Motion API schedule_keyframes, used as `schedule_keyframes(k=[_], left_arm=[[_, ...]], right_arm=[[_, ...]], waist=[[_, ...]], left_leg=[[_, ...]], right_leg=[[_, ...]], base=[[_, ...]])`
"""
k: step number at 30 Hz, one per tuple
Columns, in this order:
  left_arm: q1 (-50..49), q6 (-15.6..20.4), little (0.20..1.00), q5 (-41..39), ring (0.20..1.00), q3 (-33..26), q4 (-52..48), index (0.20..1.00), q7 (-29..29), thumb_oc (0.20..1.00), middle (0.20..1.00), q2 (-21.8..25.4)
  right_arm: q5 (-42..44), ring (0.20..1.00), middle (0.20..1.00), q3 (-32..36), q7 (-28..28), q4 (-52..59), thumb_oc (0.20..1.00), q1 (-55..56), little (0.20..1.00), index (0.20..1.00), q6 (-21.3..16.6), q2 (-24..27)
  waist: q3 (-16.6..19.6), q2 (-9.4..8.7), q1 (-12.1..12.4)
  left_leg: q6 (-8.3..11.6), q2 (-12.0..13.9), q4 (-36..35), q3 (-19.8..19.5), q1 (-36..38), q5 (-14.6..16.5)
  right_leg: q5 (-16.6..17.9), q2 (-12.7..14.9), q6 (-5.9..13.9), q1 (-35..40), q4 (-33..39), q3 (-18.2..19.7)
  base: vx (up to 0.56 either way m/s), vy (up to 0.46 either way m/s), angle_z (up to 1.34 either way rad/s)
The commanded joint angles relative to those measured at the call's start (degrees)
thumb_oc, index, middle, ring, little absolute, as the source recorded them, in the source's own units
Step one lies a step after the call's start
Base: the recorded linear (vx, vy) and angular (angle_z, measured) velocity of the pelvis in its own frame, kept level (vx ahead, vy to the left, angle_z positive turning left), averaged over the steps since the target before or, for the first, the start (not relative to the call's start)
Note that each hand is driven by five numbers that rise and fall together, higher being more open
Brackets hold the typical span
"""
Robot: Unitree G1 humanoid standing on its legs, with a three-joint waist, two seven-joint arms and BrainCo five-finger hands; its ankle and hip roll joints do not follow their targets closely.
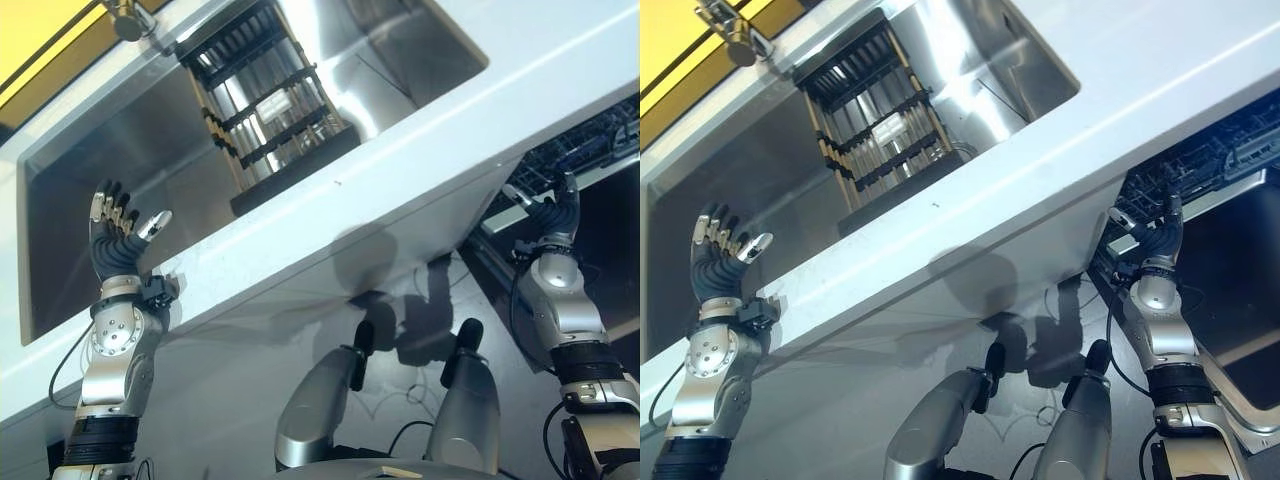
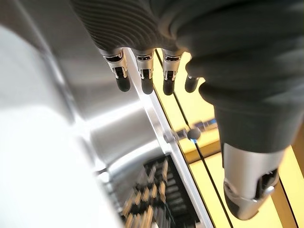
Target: Pick up plates and place into dishwasher.
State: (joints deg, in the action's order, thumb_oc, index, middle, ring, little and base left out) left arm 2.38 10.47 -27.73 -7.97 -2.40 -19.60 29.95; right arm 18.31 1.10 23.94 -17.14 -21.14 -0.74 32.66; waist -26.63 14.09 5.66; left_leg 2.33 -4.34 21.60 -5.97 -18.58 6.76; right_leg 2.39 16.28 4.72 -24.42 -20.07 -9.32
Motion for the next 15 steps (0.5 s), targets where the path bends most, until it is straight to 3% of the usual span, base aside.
schedule_keyframes(k=[1, 6, 15], left_arm=[[0.1, 1.1, 1.0, 1.5, 1.0, -0.3, -1.4, 1.0, -1.3, 1.0, 1.0, 2.1], [1.1, 1.2, 1.0, 2.4, 1.0, -0.1, -1.2, 1.0, -2.4, 1.0, 1.0, 1.9], [2.1, 1.9, 1.0, 3.3, 1.0, 0.1, -1.1, 1.0, -2.8, 1.0, 1.0, 1.8]], right_arm=[[-6.0, 1.0, 1.0, -0.3, 2.6, 11.2, 1.0, -6.0, 1.0, 1.0, -3.8, 1.7], [-8.6, 1.0, 1.0, 1.4, 4.6, 12.2, 1.0, -2.8, 1.0, 1.0, -1.7, 2.2], [-10.9, 1.0, 1.0, 3.2, 8.9, 14.8, 1.0, 1.3, 1.0, 1.0, -1.7, 1.9]], waist=[[0.0, -2.73, -1.6], [0.3, -3.45, -3.9], [0.8, -3.89, -6.4]], left_leg=[[-2.55, -1.2, -3.0, 3.0, -1.5, -5.4], [-2.27, 0.4, -5.1, 4.4, -1.1, -6.2], [-1.5, 2.5, -8.1, 6.4, -0.7, -7.4]], right_leg=[[-2.5, -0.3, -0.22, 6.3, 1.2, 6.4], [-2.3, -2.1, 0.17, 5.1, 2.3, 8.3], [-1.3, -3.7, 0.86, 3.8, 4.4, 9.3]], base=[[-0.13, -0.06, -0.25], [-0.13, -0.076, -0.25], [-0.11, -0.081, -0.2]])
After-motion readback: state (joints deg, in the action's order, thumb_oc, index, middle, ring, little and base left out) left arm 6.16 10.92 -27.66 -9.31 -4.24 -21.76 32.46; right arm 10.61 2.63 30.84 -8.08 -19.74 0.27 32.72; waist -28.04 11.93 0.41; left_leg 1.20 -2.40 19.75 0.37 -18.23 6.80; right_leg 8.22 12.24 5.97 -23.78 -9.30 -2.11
